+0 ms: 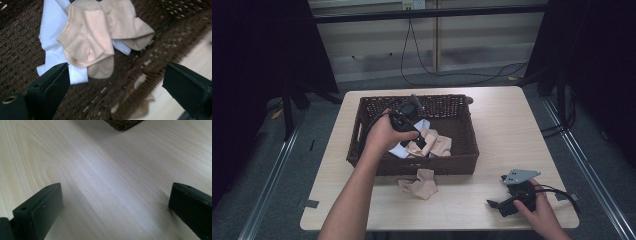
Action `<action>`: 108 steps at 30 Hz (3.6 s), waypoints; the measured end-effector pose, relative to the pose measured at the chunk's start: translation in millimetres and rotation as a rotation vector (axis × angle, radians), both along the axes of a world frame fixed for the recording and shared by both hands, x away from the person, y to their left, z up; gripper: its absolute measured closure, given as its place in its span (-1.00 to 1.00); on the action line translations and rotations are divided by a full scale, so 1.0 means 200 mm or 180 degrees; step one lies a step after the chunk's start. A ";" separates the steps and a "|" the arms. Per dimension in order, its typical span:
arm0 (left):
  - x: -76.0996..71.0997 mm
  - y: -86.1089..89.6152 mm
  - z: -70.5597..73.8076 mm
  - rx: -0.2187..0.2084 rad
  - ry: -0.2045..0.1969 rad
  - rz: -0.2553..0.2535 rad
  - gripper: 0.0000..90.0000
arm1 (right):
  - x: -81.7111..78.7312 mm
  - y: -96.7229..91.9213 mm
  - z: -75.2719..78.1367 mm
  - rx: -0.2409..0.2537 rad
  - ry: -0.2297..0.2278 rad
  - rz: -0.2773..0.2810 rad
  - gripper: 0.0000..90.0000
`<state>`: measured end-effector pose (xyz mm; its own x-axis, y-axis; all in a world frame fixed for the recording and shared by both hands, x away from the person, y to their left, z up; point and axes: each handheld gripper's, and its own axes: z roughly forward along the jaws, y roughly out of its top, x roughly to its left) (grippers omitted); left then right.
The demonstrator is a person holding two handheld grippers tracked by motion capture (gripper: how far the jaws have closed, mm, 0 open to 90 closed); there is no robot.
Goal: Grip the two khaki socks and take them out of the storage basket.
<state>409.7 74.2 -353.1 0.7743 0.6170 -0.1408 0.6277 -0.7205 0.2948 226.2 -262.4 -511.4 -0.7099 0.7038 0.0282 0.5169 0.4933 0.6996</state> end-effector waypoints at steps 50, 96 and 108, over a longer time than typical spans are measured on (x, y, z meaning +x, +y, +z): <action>0.25 -0.02 -0.41 0.0188 0.0235 0.0374 0.55 | 0.00 0.00 0.00 0.0001 0.0001 -0.0002 -1.00; 0.08 0.10 0.25 0.0076 0.0457 0.0145 0.89 | 0.00 0.00 0.00 -0.0004 0.0008 0.0004 -1.00; 0.03 0.10 0.36 0.0048 0.0416 0.0006 0.89 | 0.00 0.00 0.00 -0.0004 0.0008 0.0004 -1.00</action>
